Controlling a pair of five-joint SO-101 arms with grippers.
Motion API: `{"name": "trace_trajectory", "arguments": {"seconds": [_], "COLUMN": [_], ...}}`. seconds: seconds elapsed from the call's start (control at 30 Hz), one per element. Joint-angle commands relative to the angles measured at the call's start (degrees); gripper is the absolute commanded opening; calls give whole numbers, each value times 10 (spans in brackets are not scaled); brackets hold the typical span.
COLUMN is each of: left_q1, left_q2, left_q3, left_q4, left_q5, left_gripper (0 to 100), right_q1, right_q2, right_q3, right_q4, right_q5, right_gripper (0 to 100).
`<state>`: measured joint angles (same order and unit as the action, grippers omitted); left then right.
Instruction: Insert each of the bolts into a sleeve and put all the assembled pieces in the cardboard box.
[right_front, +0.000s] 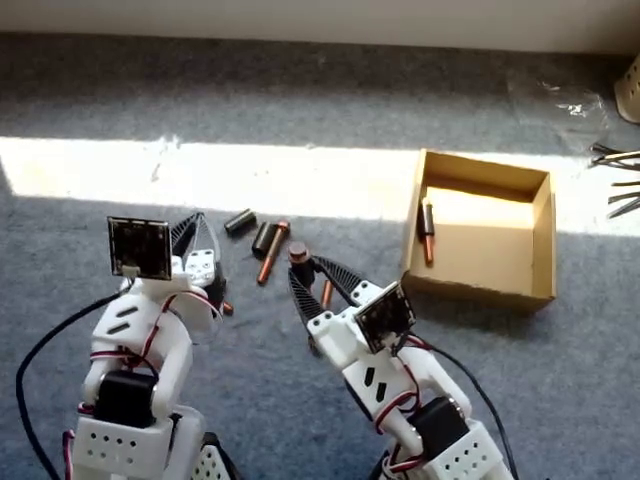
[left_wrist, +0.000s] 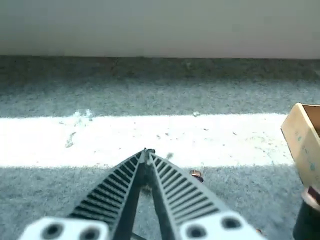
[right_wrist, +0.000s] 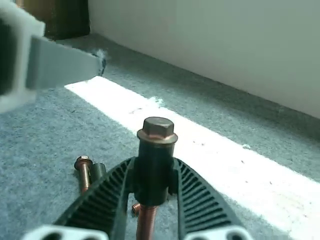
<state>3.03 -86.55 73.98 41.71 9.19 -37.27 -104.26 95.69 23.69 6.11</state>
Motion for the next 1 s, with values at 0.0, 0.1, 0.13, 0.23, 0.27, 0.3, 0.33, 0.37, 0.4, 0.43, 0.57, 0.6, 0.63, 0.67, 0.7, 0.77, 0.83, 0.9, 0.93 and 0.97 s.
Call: {"name": "trace_trajectory", "arguments": {"seconds": [0.0, 0.1, 0.13, 0.23, 0.27, 0.3, 0.33, 0.37, 0.4, 0.43, 0.57, 0.6, 0.63, 0.67, 0.7, 0.77, 0.83, 0.9, 0.93, 0.97], "left_q1": [-9, -17, -24, -31, -30, -30, -30, -30, -30, -31, -31, -31, -31, -31, -31, -31, -31, -31, -31, -31], "left_q2": [-110, -196, -196, -165, -161, -161, -161, -161, -161, -161, -161, -161, -161, -161, -161, -161, -161, -161, -161, -161], "left_q3": [73, 125, 131, 139, 142, 145, 151, 158, 165, 172, 177, 178, 179, 179, 179, 179, 180, 180, 180, 180], "left_q4": [4, 1, 1, 1, 1, 2, 1, 1, 1, 1, 0, 0, 0, 0, 0, 0, 0, 0, 0, 0], "left_q5": [1, -2, -15, -88, -105, -112, -113, -113, -113, -113, -114, -114, -114, -115, -115, -115, -115, -115, -115, -115], "left_gripper": [7, 10, 10, 7, 7, 7, 7, 7, 7, 7, 7, 7, 7, 7, 7, 7, 7, 7, 7, 7], "right_q1": [47, 79, 83, 97, 105, 116, 129, 144, 158, 170, 198, 204, 208, 213, 218, 240, 263, 285, 296, 305], "right_q2": [-11, -11, -11, -11, -11, -11, -11, -10, -10, -10, -10, -10, -9, -8, -3, 29, 89, 167, 209, 250], "right_q3": [55, 33, 16, -31, -46, -62, -78, -92, -107, -120, -167, -176, -186, -194, -204, -230, -269, -313, -336, -362], "right_q4": [7, 52, 65, 116, 133, 146, 159, 172, 184, 195, 237, 243, 247, 247, 247, 247, 247, 247, 247, 246], "right_q5": [-1, -1, -1, -1, -1, -1, -1, -1, -1, -1, 1, 4, 15, 27, 37, 45, 46, 47, 47, 47], "right_gripper": [3, 3, 3, 3, 3, 3, 3, 3, 3, 3, 3, 3, 3, 3, 3, 3, 3, 3, 3, 3]}}
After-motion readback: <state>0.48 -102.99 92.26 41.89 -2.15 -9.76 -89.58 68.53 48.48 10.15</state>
